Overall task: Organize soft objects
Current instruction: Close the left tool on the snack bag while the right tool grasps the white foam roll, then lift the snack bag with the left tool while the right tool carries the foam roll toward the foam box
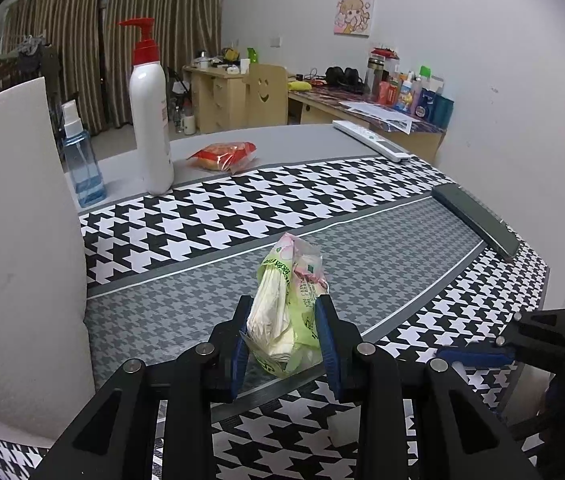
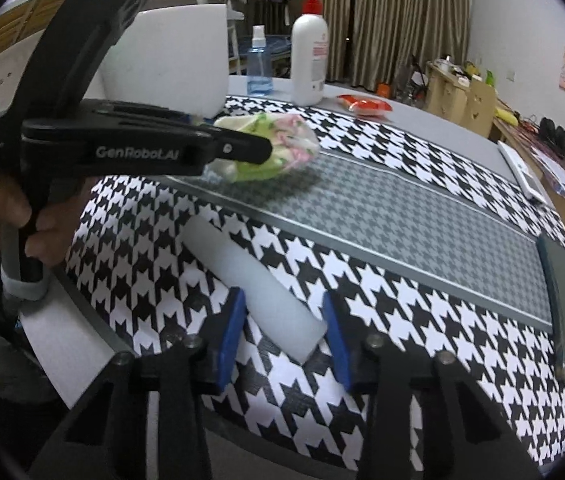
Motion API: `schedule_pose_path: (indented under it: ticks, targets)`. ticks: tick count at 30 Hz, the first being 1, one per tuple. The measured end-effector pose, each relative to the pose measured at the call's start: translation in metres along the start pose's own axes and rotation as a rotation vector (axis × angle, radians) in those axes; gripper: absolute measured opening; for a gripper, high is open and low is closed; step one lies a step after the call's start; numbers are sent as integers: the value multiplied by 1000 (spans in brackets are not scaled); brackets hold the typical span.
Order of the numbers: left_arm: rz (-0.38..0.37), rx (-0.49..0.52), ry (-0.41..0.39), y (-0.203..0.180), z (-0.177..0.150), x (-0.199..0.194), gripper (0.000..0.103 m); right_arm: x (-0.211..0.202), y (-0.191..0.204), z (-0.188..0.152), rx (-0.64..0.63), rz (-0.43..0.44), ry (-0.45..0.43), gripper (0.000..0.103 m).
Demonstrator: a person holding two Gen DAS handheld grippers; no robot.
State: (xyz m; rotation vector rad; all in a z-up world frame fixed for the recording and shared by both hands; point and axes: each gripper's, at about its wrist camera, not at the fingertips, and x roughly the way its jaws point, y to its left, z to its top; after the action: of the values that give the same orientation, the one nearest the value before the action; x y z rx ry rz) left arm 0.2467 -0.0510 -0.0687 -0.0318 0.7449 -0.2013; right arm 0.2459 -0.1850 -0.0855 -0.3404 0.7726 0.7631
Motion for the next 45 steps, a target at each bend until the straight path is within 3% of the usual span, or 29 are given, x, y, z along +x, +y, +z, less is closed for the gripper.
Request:
schedule_pose_path:
  ticks: [2,5,16,28,45]
  targets:
    - [0,-3,-2,1,-1,-1,33,-2,4,-1,-25,12,5,21]
    - [-1,-5,-5,1,-1,-2,33,-4,8,-2,-31,22,11,16]
    - [12,-5,-53,-2,1,-25,33,-25,-10,3,155,44,-73,15]
    - [46,11,-77,-6,-2,-51,33,-31,-16,13,226,18,-133,15]
    - [32,43,-120,11,10,-78,33,-41,-11,40,311,-52,-218,15]
